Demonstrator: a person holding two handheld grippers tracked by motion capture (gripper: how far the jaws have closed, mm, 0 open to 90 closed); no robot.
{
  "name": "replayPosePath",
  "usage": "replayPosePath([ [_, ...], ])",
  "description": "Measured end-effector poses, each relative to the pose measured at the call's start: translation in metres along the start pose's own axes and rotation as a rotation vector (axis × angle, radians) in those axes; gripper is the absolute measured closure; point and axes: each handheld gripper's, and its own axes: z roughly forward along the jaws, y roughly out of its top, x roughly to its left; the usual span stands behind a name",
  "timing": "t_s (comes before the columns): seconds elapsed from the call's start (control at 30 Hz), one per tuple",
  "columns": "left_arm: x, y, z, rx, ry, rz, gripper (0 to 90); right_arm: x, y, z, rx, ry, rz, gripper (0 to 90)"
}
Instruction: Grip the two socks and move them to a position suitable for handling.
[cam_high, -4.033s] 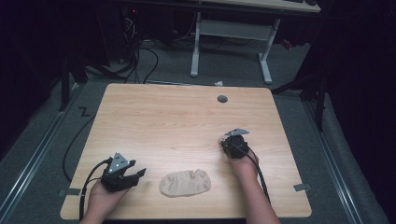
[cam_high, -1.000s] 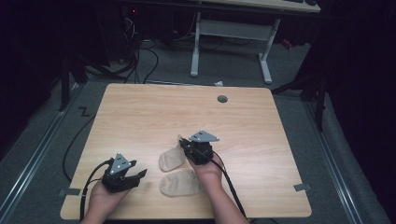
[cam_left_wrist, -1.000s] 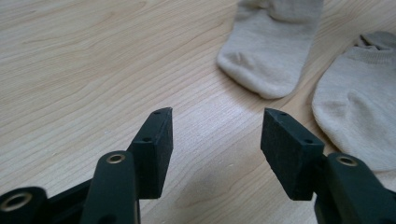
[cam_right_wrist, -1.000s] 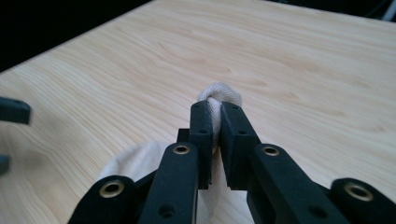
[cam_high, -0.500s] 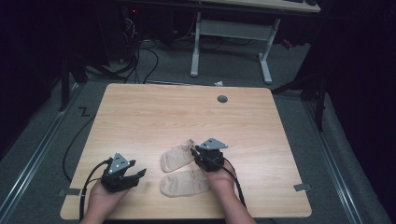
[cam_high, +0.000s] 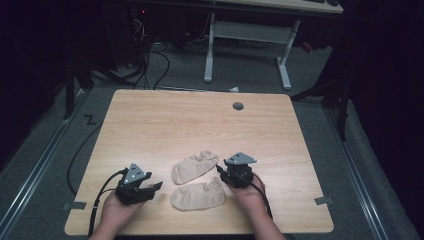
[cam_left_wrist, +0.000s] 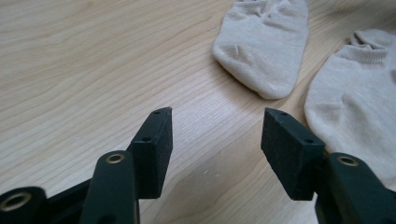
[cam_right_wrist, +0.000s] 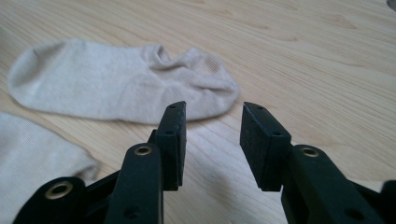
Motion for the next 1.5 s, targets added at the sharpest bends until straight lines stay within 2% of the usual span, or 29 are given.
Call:
replayPosePath([
  [0.1,-0.008,0.008,0.015,0.008,-0.011,-0.003,42.5,-0.005,0.001,0.001,0.005,-0.002,-0.013,59.5],
  [0.17,-0.016,0.015,0.022,0.009,-0.006,0.011,39.4,-0.008,0.003,0.003,0.007,0.015,0.008,58.2],
  [0.2,-0.021,0.019,0.026,-0.005,-0.004,0.022,38.8,-0.009,0.005,0.005,0.000,0.019,0.016,58.8],
  [0.27,-0.027,0.027,0.035,-0.005,0.022,0.036,39.0,-0.010,0.007,0.008,-0.001,0.000,0.016,60.9],
  [0.37,-0.028,0.035,0.052,0.029,0.083,0.033,43.6,-0.013,0.014,0.013,0.001,-0.012,0.021,59.5],
  [0.47,-0.025,0.034,0.060,0.070,0.128,0.036,52.8,-0.014,0.021,0.020,0.006,-0.015,-0.012,60.1],
  [0.57,-0.023,0.034,0.060,0.070,0.158,0.041,60.2,-0.015,0.026,0.030,0.030,-0.004,0.001,59.1],
  [0.67,-0.020,0.033,0.061,0.059,0.189,0.071,64.2,-0.013,0.028,0.042,0.070,0.015,0.010,60.2],
  [0.77,-0.015,0.032,0.061,0.052,0.175,0.059,70.5,-0.011,0.026,0.049,0.120,0.031,0.027,62.9],
  [0.9,-0.014,0.031,0.062,0.039,0.156,0.052,74.6,-0.009,0.021,0.050,0.124,0.051,0.036,64.3],
  [0.97,-0.012,0.028,0.061,0.024,0.153,0.032,73.8,-0.008,0.020,0.050,0.130,0.056,0.044,64.3],
  [1.03,-0.009,0.025,0.061,0.001,0.148,-0.015,70.1,-0.008,0.019,0.050,0.118,0.062,0.049,64.8],
  [1.1,-0.008,0.025,0.060,0.002,0.139,-0.041,67.7,-0.007,0.018,0.049,0.116,0.065,0.041,65.2],
  [1.17,-0.009,0.024,0.059,0.004,0.139,-0.038,67.8,-0.006,0.017,0.049,0.109,0.065,0.029,68.4],
  [1.23,-0.010,0.024,0.059,0.002,0.134,-0.043,70.2,-0.004,0.016,0.048,0.109,0.072,0.023,75.3],
  [1.33,-0.009,0.023,0.058,0.003,0.112,-0.045,74.7,-0.001,0.017,0.048,0.110,0.081,0.009,82.8],
  [1.43,-0.009,0.023,0.058,0.002,0.087,-0.039,80.8,0.001,0.016,0.047,0.112,0.078,0.007,84.6],
  [1.5,-0.010,0.022,0.058,-0.004,0.088,-0.041,84.9,0.003,0.017,0.045,0.112,0.085,-0.015,85.5],
])
